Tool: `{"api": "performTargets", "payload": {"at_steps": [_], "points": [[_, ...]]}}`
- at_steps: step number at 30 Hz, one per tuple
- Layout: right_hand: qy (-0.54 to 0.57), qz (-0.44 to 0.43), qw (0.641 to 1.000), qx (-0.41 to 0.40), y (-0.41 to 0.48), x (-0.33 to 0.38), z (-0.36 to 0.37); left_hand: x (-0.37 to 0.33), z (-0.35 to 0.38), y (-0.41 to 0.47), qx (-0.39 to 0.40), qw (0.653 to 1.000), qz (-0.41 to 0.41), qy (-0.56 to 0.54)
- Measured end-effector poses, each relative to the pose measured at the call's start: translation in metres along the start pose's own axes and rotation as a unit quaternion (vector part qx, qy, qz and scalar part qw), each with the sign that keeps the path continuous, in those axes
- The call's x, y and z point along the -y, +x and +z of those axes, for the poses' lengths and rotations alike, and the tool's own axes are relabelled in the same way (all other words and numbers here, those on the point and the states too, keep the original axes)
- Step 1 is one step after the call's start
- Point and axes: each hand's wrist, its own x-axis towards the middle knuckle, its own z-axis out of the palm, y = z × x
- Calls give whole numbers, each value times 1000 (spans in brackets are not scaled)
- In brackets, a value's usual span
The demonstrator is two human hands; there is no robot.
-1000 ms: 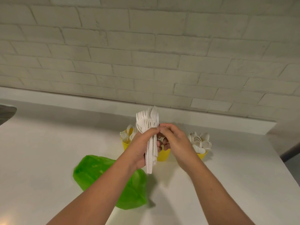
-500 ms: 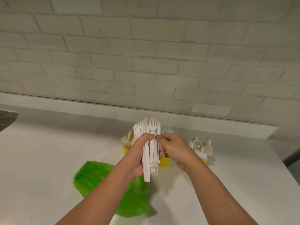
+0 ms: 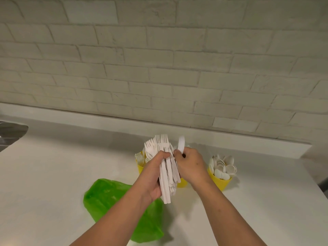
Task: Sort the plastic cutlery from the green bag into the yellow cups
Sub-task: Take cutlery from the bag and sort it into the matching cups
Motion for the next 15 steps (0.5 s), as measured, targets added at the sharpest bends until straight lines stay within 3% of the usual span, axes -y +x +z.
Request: {"api": "performTargets", "payload": {"at_steps": [7, 11, 15], "points": [[37, 50, 994, 87, 8, 4, 11, -8, -9, -5, 3, 1000, 0, -7], [-17, 1, 999, 43, 12, 17, 21, -18, -15, -5, 2, 1000, 1, 3], [-92, -52, 991, -81, 6, 33, 39, -29, -18, -5, -13, 1000, -11, -13]]}}
